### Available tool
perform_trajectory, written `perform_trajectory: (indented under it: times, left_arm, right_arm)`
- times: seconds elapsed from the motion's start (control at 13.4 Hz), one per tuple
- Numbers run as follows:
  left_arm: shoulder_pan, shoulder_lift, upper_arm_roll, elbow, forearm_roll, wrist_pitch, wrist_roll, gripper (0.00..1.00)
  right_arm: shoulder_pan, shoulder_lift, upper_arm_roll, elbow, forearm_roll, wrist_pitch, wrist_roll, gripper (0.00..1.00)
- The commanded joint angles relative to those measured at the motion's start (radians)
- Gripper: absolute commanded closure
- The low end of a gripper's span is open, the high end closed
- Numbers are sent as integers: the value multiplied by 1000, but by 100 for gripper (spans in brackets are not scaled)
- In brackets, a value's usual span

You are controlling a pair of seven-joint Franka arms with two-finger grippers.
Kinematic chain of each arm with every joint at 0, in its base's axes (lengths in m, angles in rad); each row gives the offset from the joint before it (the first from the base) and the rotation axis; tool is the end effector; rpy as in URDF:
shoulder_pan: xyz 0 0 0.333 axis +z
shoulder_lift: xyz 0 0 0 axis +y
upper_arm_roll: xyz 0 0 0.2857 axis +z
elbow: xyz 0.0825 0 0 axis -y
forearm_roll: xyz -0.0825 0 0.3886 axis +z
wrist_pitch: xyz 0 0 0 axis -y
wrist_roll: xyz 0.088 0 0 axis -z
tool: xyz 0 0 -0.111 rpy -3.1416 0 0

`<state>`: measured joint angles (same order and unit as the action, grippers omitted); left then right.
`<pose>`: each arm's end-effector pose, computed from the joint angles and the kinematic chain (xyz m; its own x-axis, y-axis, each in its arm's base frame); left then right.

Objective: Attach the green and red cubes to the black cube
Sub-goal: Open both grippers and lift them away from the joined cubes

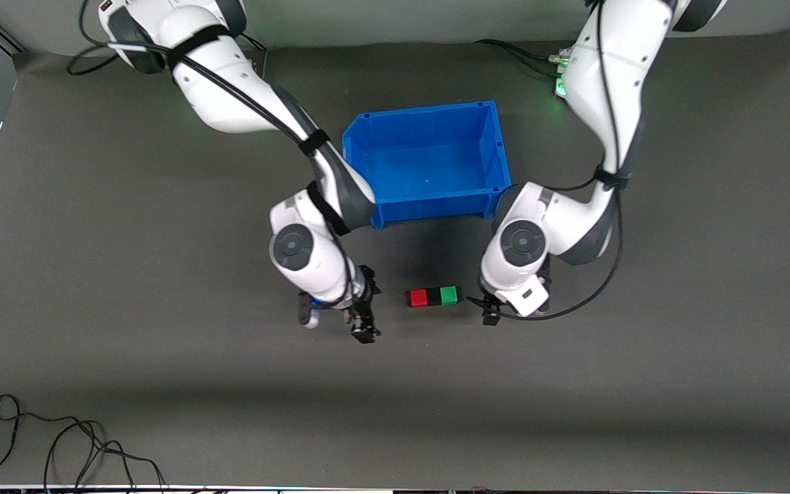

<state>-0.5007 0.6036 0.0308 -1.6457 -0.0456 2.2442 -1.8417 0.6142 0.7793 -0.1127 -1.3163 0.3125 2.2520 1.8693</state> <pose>0.5975 -0.3072 0.2304 0.1749 0.9845 -0.0161 0.9845 -0.1750 -0.0095 0.6370 0.3811 0.2621 0.0721 -0.9716 -0.2254 -0.9949 -0.0542 -0.0848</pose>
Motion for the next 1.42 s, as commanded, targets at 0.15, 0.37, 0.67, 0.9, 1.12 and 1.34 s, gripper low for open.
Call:
perform_trajectory:
  times: [0.15, 0.37, 0.67, 0.9, 1.12, 1.34]
  left_arm:
    - [164, -235, -5, -138, 15, -190, 373, 0]
    - [275, -326, -3, -140, 16, -326, 614, 0]
    - [395, -502, -3, -180, 9, -455, 953, 0]
    - [406, -550, 6, -152, 18, -523, 1156, 0]
    - [429, -551, 44, -80, 56, -658, 1436, 0]
    - [427, -571, 31, -40, 105, -652, 1626, 0]
  right_arm:
    - [-151, -205, 4, -46, -23, -360, -394, 0]
    - [-182, -330, -85, -61, -27, -550, -656, 0]
    - [-180, -458, -199, -83, -78, -702, -1000, 0]
    - [-177, -584, -203, -161, -179, -715, -1134, 0]
    - [-220, -669, -196, -211, -222, -715, -1338, 0]
    - [-353, -701, -136, -224, -231, -723, -1610, 0]
